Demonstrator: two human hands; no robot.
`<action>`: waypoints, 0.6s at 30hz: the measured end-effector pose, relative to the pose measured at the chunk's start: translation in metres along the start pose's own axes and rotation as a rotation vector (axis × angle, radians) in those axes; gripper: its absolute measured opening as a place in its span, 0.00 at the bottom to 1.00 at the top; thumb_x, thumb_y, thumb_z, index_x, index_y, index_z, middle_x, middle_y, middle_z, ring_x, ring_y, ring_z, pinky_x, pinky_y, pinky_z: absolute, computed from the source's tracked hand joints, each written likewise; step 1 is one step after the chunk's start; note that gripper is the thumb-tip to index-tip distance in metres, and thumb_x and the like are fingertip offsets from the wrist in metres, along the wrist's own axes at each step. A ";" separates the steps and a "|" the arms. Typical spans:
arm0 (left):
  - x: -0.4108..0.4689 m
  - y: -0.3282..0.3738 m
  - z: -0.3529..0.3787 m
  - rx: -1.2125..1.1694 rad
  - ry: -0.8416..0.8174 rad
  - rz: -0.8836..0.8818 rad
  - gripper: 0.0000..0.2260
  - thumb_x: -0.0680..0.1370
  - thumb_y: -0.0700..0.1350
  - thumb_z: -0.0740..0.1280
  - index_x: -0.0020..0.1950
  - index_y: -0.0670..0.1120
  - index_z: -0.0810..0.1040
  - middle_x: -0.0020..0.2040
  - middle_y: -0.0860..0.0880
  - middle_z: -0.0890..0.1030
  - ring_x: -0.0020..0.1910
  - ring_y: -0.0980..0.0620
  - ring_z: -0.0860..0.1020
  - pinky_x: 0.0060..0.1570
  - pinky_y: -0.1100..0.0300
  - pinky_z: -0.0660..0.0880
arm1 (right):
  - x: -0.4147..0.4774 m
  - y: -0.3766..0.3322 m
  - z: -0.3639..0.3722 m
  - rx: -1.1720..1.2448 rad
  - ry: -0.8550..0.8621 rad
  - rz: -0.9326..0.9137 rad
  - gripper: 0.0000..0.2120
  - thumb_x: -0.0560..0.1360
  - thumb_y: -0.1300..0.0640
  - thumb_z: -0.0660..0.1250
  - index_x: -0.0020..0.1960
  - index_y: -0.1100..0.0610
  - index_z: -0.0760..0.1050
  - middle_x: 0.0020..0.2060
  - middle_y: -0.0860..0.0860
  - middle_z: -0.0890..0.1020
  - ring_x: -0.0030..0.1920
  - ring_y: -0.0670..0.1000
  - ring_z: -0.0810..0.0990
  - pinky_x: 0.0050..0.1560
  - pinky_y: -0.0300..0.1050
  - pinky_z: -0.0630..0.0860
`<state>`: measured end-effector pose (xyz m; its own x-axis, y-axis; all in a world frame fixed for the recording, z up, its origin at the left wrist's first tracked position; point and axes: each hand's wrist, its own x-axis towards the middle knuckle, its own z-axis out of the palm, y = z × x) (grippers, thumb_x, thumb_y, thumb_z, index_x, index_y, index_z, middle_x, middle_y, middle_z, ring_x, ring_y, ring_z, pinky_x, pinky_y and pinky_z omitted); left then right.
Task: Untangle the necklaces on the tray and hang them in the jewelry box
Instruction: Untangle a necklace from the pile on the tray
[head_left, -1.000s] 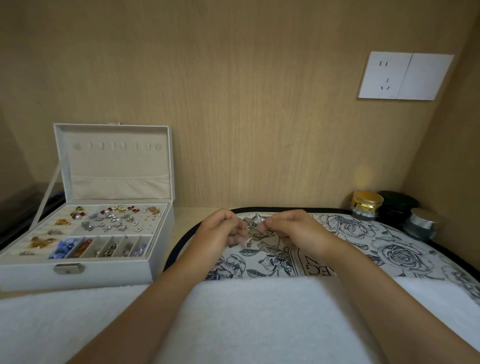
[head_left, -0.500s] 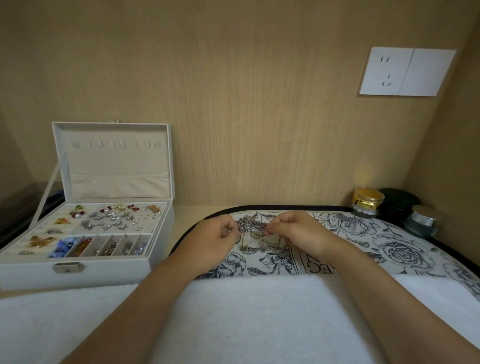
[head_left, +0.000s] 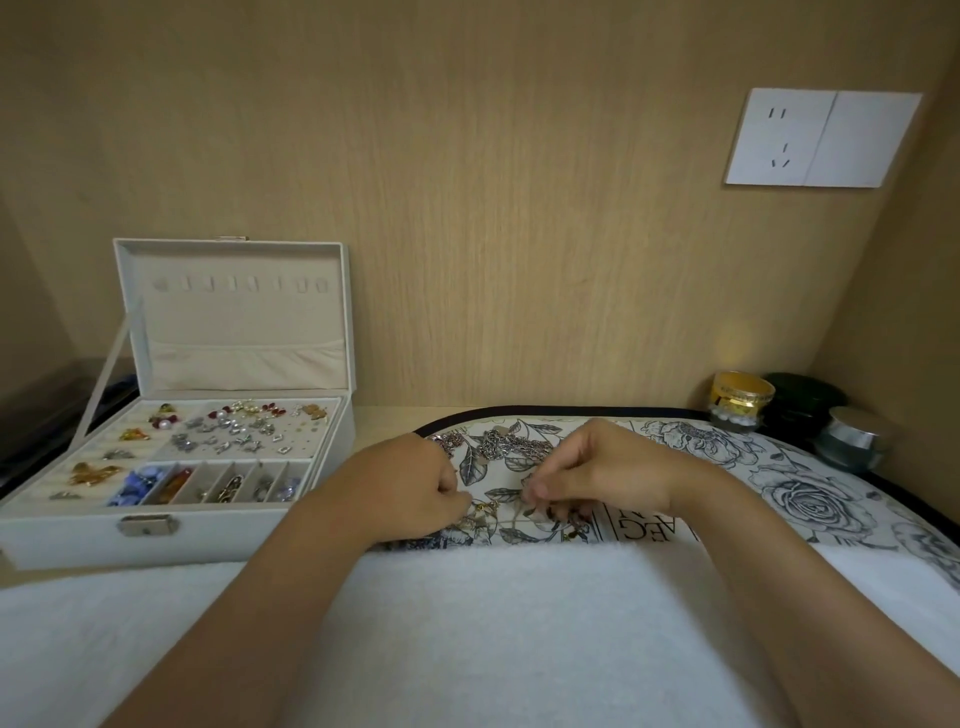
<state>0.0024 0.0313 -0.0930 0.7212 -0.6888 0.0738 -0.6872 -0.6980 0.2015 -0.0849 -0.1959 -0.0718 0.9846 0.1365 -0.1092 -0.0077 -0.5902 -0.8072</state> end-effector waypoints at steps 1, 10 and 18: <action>0.001 0.001 0.000 0.067 0.039 0.006 0.22 0.76 0.55 0.66 0.26 0.45 0.69 0.31 0.44 0.76 0.30 0.50 0.73 0.30 0.59 0.67 | 0.003 0.003 0.001 -0.014 0.093 -0.016 0.05 0.76 0.57 0.73 0.48 0.51 0.87 0.46 0.49 0.87 0.41 0.45 0.84 0.53 0.49 0.80; 0.004 0.009 0.021 -0.201 0.185 0.184 0.03 0.74 0.53 0.73 0.45 0.55 0.83 0.40 0.60 0.77 0.40 0.66 0.75 0.41 0.68 0.69 | 0.019 0.018 0.015 -0.359 0.149 -0.107 0.06 0.71 0.54 0.78 0.46 0.46 0.86 0.37 0.32 0.79 0.40 0.34 0.77 0.43 0.29 0.69; 0.006 0.008 0.028 -0.290 0.209 0.138 0.01 0.74 0.48 0.75 0.45 0.54 0.85 0.37 0.59 0.75 0.39 0.66 0.74 0.39 0.72 0.66 | 0.015 0.022 0.010 -0.270 0.261 -0.092 0.03 0.73 0.56 0.75 0.43 0.49 0.83 0.38 0.43 0.85 0.38 0.42 0.81 0.44 0.40 0.80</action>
<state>-0.0014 0.0159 -0.1182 0.6464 -0.6967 0.3111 -0.7475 -0.4965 0.4413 -0.0718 -0.1987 -0.0970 0.9906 0.0116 0.1362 0.0946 -0.7779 -0.6213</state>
